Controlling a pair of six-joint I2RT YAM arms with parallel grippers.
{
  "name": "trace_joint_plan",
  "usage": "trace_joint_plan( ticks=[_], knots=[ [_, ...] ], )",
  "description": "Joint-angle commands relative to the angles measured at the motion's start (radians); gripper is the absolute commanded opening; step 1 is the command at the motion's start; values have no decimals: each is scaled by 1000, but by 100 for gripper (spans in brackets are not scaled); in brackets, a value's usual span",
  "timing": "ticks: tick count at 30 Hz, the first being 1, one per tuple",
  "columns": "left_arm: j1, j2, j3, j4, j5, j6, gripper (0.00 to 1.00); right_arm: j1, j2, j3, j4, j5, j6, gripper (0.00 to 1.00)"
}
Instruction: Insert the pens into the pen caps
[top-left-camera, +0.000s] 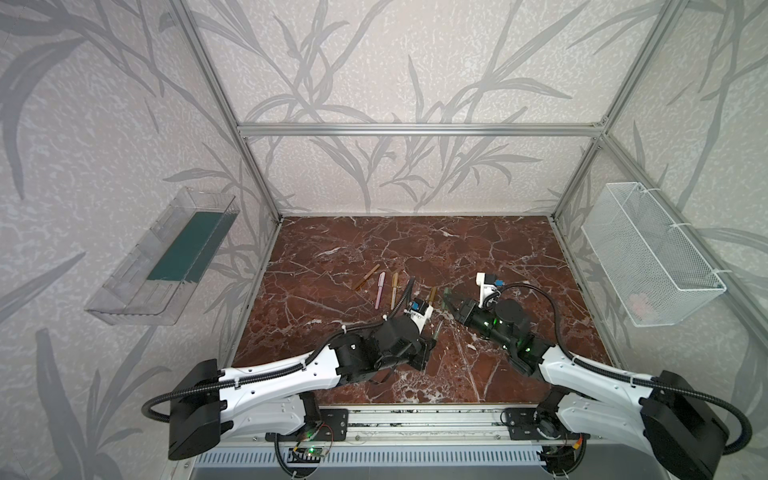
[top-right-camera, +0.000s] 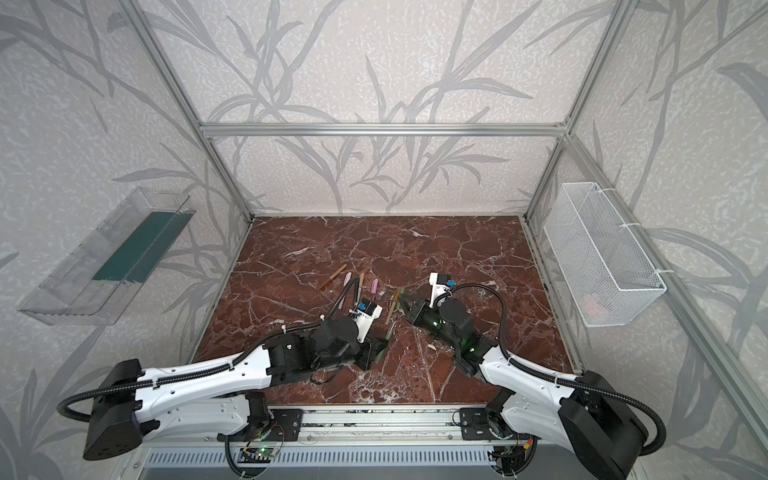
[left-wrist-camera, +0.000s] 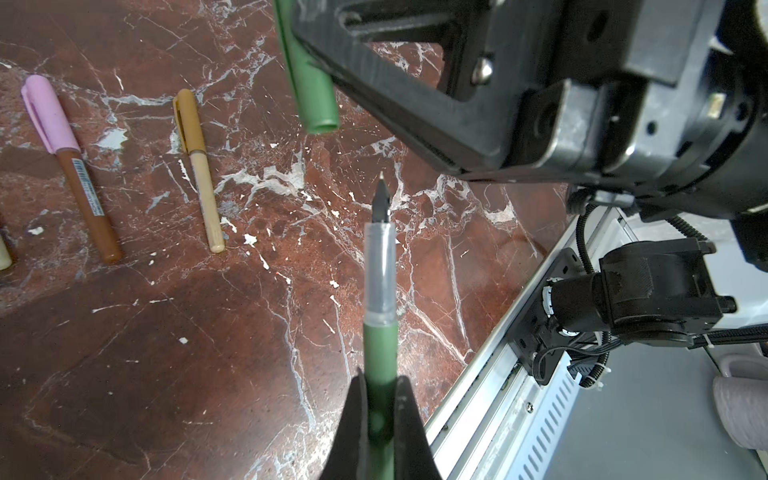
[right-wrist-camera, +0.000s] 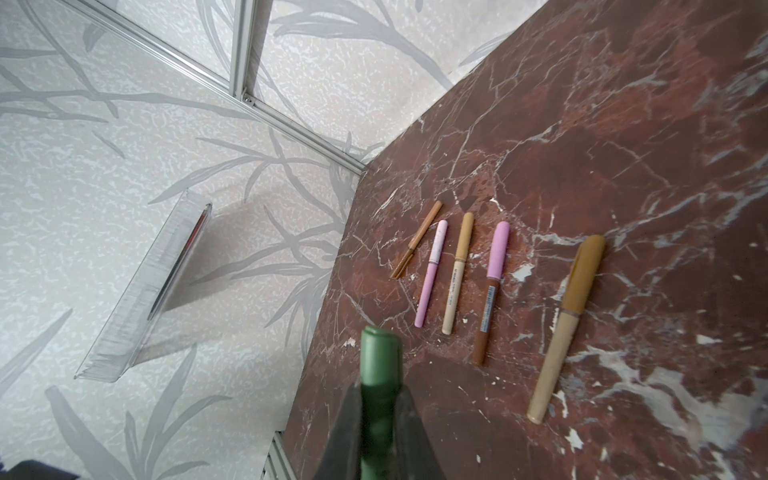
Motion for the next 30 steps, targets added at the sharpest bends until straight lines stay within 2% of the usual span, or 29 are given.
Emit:
trace_joint_plan(
  ticks=[1,11,30],
  knots=[
    [5,-1,0,15,-16,18,0,22,22,28,134,-3,19,0],
    [29,-11,-1,-8,-94,-11,0,39,-27,20,55,27,13,0],
    [52,-22,-3,9,-84,-22,0,71,50,19,114,27,40,0]
  ],
)
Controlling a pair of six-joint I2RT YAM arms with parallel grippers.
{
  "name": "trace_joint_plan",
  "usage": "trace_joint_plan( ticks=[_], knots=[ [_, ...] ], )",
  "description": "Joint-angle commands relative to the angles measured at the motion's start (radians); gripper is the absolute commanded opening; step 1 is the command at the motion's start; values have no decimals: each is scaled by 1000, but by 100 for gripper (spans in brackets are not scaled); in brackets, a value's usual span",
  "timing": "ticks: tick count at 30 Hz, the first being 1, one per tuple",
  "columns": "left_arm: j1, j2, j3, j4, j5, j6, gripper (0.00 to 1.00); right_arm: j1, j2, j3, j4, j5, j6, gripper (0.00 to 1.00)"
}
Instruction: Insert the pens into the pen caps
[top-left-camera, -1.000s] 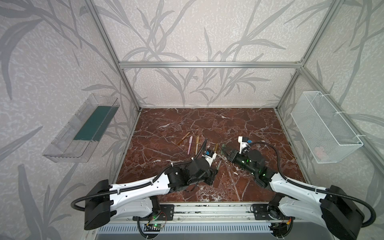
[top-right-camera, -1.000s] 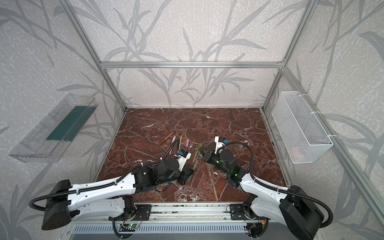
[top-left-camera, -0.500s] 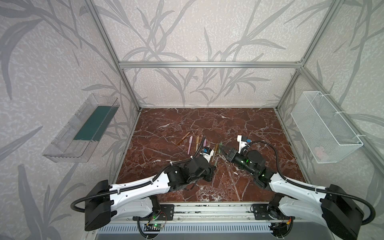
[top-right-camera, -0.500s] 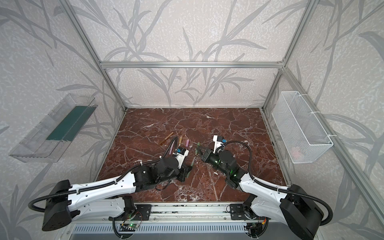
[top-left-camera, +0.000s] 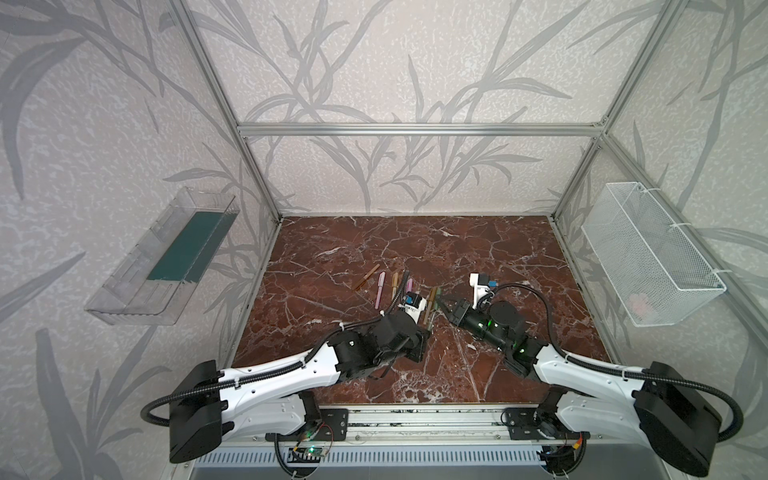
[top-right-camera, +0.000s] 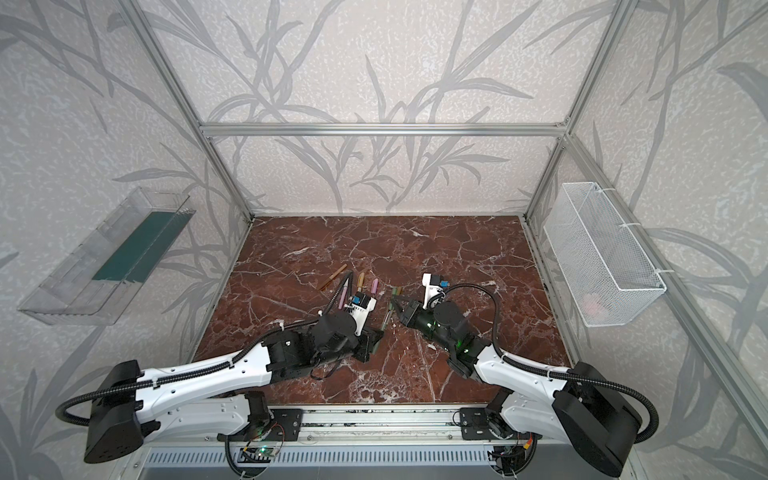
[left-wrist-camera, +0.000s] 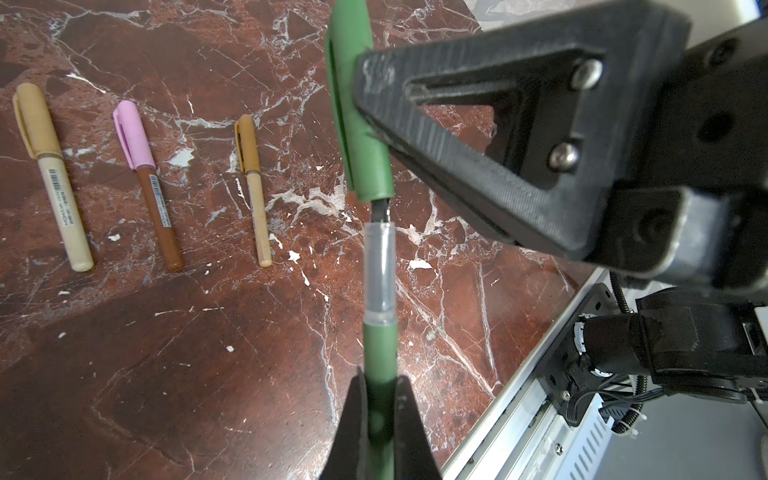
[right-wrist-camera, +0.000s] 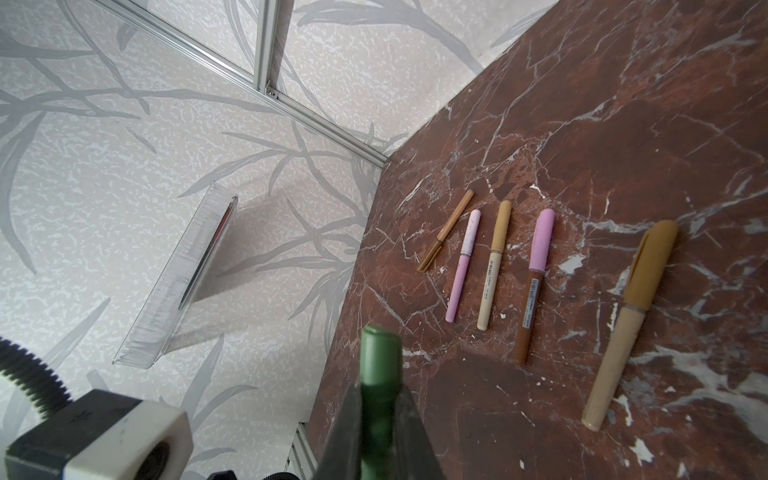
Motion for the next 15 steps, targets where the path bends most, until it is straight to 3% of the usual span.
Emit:
trace_joint_plan(
  ticks=[1,15],
  knots=[
    [10,-21,-4,13,-21,-10,0,15,14,16,49,15,4,0],
    [79,-7,-1,55,2,-59,0,100,-13,16,31,81,-9,0]
  ],
)
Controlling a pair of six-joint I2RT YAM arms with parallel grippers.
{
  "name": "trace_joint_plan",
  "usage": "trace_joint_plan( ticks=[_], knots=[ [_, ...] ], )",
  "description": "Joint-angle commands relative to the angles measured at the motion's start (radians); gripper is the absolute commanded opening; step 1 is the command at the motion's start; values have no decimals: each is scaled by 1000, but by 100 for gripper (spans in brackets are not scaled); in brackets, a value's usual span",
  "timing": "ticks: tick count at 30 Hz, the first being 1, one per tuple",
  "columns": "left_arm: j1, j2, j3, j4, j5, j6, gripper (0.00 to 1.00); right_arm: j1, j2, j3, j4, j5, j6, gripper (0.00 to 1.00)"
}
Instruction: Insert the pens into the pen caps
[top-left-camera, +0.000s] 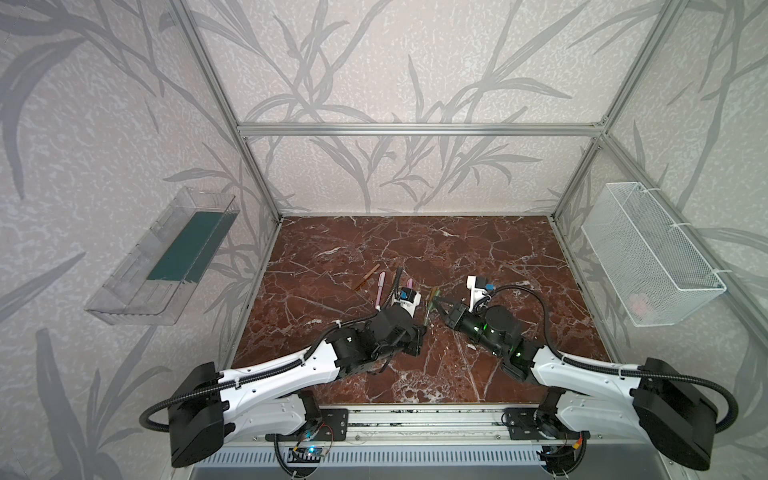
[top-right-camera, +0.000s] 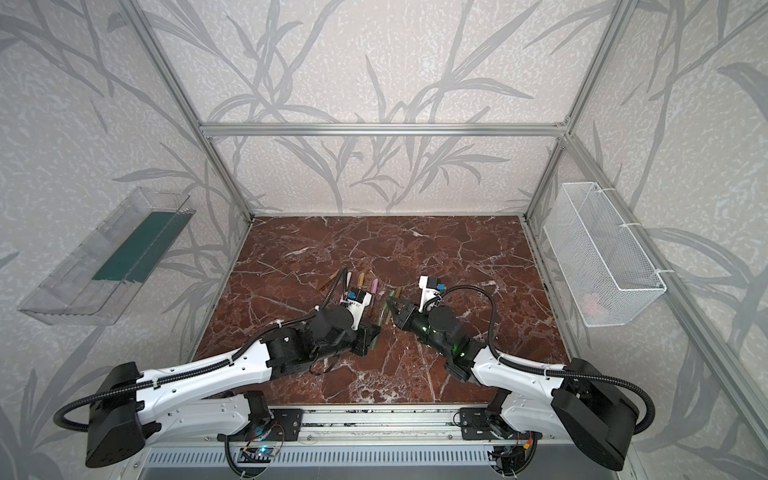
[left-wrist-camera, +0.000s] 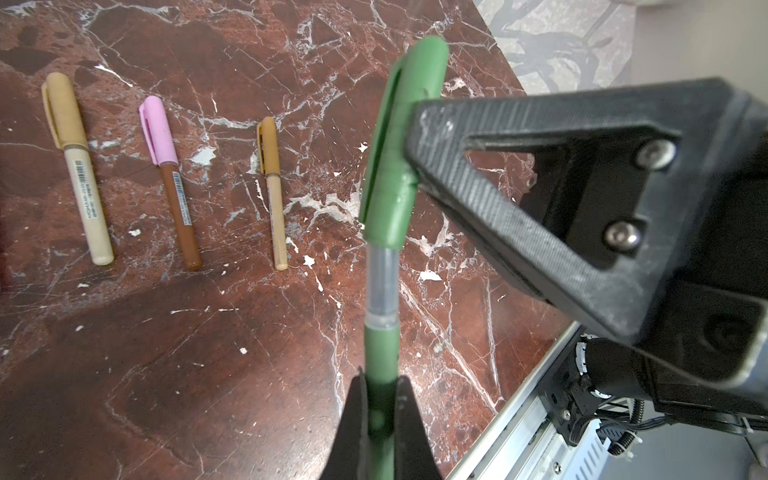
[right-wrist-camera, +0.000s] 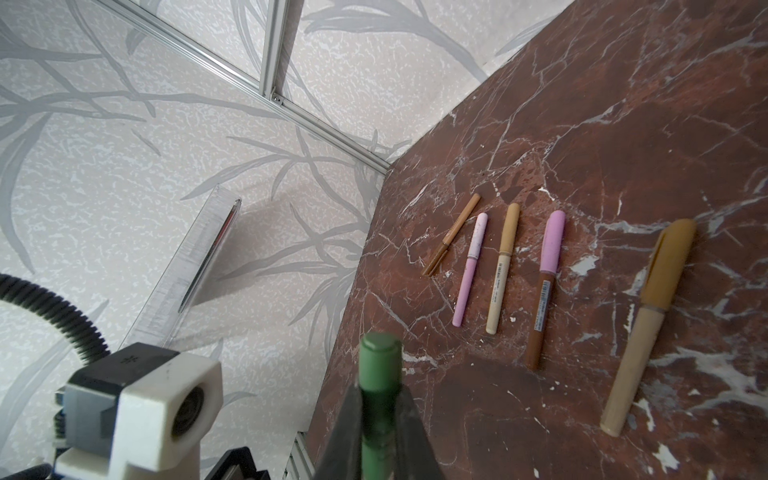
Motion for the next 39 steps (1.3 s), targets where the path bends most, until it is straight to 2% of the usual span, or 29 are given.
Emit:
trace_joint_plan(
  ticks=[1,7,12,19,25,28,29,31,35,37,39],
  knots=[
    [20,1,6,50,-25,-23,0,24,-25,17,6,-22,-9,0],
    [23,10,4,68,-29,-31,0,39,-19,26,1,-22,-17,0],
    [27,-3,14,40,-40,-19,0,48,-20,93,-216,-35,-90,0],
    [36,-10,16,23,-42,-6,0,60,-59,80,-350,-60,-190,0],
    [37,-15,1,33,-40,-8,0,60,-144,54,-410,4,-205,0],
    [38,-23,-3,26,-49,-9,0,60,-182,48,-445,75,-192,0],
    [38,-27,-6,20,-53,-8,0,60,-189,43,-450,108,-189,1],
    [43,-35,-12,11,-76,-10,0,50,-189,61,-496,163,-209,14],
    [75,-54,-28,-11,-100,-20,0,-44,-79,218,-678,191,-321,19],
    [100,-59,-34,-18,-86,-20,0,-134,52,343,-764,142,-381,22],
    [116,-60,-38,-26,-78,-22,0,-207,192,483,-881,146,-404,23]
  ],
)
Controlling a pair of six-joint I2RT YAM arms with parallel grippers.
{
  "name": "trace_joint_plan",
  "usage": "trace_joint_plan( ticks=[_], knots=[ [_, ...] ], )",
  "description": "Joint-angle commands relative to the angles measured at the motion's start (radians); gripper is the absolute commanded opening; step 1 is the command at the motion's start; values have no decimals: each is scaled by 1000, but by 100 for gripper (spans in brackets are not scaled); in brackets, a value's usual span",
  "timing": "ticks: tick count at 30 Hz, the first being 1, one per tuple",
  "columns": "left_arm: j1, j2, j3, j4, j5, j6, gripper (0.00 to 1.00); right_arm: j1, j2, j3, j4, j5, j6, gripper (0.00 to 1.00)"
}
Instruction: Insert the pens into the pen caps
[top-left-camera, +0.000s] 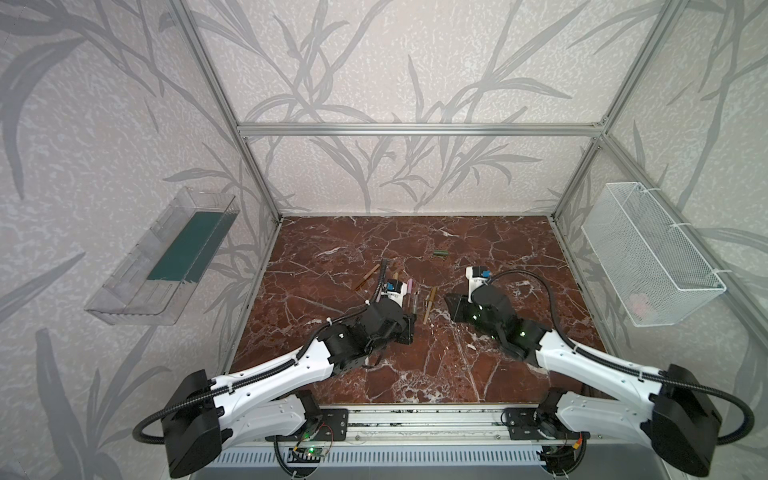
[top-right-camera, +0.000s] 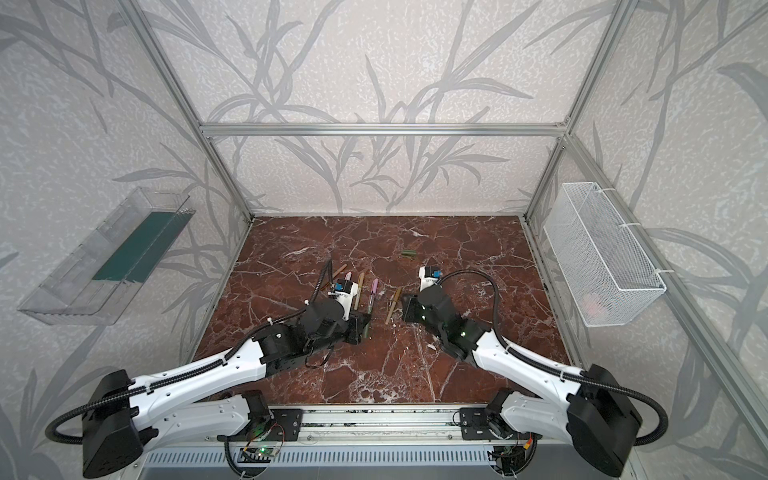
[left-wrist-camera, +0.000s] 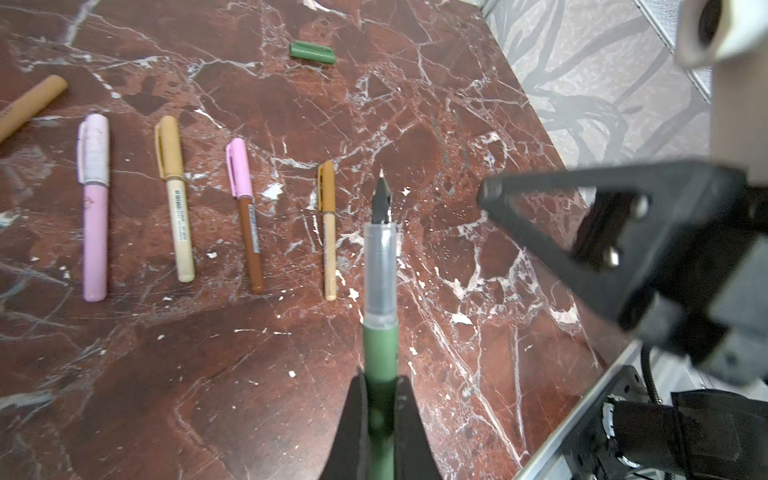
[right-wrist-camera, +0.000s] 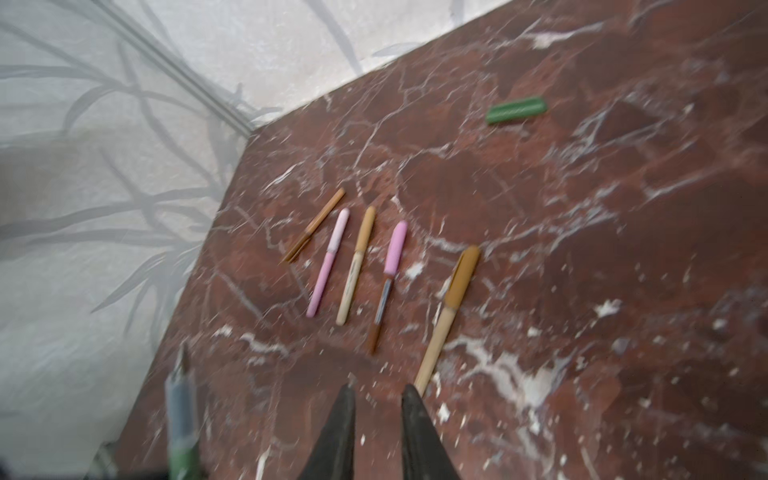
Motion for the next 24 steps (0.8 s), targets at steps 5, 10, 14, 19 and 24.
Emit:
trace_joint_plan(
  ticks=[5,10,14,19,24],
  knots=[
    [50,-27,-27,-34,-12,-9,0,-123,462,485,-283,122,-277,36],
    [93,-21,-9,-63,9,9,0,-202,816,892,-492,22,-324,45],
    [128,-7,16,-71,28,22,0,-231,1026,1166,-617,-17,-241,49],
    [158,21,43,-76,42,40,0,-226,1250,1516,-801,163,-204,69],
    [177,39,40,-70,73,42,0,-226,1444,1829,-966,275,-195,74]
  ],
)
